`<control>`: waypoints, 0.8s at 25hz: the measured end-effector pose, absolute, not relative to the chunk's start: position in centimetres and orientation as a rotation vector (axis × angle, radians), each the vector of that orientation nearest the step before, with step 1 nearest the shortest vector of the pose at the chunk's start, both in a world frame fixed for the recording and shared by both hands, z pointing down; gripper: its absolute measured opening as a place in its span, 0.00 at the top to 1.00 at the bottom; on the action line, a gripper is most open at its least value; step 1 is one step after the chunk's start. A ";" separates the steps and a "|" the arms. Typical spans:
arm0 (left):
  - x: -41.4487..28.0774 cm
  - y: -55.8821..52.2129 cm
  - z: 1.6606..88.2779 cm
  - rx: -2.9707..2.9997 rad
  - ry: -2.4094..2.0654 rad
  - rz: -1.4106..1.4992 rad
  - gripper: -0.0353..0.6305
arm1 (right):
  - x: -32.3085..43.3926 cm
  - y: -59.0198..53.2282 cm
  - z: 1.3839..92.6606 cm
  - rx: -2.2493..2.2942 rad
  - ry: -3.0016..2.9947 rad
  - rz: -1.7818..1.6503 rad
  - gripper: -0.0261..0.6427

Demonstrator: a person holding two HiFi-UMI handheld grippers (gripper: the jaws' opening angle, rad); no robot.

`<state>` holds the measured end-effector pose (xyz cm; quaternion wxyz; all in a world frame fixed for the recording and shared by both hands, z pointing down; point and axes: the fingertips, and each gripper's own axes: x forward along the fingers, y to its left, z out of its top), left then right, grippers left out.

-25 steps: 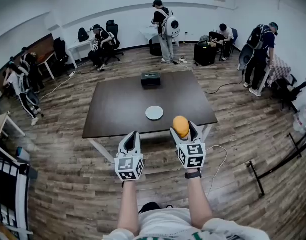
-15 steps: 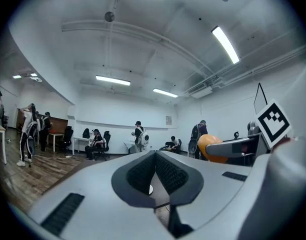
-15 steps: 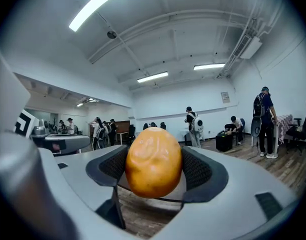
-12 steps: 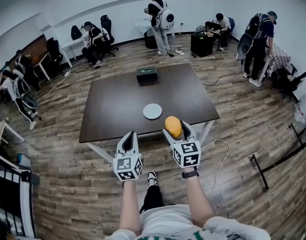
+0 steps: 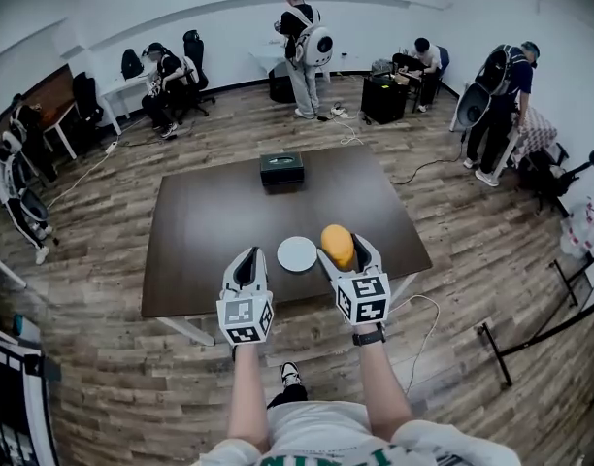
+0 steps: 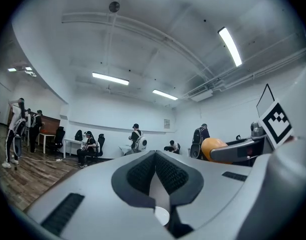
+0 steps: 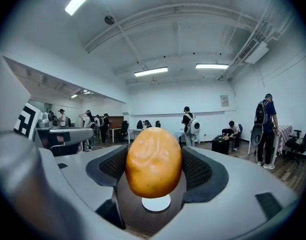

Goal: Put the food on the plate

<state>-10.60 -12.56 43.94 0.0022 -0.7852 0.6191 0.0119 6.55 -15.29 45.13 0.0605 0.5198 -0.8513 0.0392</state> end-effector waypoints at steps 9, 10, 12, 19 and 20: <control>-14.7 -24.9 46.3 -2.561 1.881 -0.039 0.93 | 3.2 -26.8 46.8 1.641 -2.503 0.175 0.44; -15.1 -25.9 46.5 -2.570 1.877 -0.046 0.93 | 2.8 -27.7 47.0 1.642 -2.500 0.186 0.44; -15.7 -27.5 46.9 -2.584 1.867 -0.064 0.93 | 1.9 -29.4 47.4 1.641 -2.495 0.201 0.44; -16.9 -32.9 48.9 -2.642 1.871 -0.090 0.93 | 0.0 -34.3 48.8 1.595 -2.463 0.212 0.44; -16.8 -33.6 49.1 -2.649 1.878 -0.089 0.93 | 0.0 -34.9 49.1 1.585 -2.458 0.217 0.44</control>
